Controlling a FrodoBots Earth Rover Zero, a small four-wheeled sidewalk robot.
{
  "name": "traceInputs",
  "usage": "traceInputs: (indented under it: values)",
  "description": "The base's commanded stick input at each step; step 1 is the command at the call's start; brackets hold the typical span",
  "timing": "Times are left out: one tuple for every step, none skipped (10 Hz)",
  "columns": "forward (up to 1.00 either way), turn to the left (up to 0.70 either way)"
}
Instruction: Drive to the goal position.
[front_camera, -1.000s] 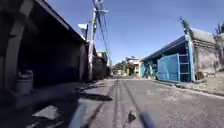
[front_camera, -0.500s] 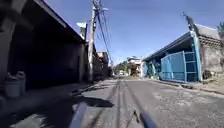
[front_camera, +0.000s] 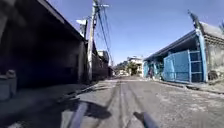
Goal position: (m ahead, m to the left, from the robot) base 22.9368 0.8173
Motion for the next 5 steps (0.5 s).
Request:
traceInputs:
  values:
    - [0.5, -0.5]
    - [0.5, -0.5]
    - [0.5, 0.0]
    - [0.5, 0.0]
    - [0.5, 0.0]
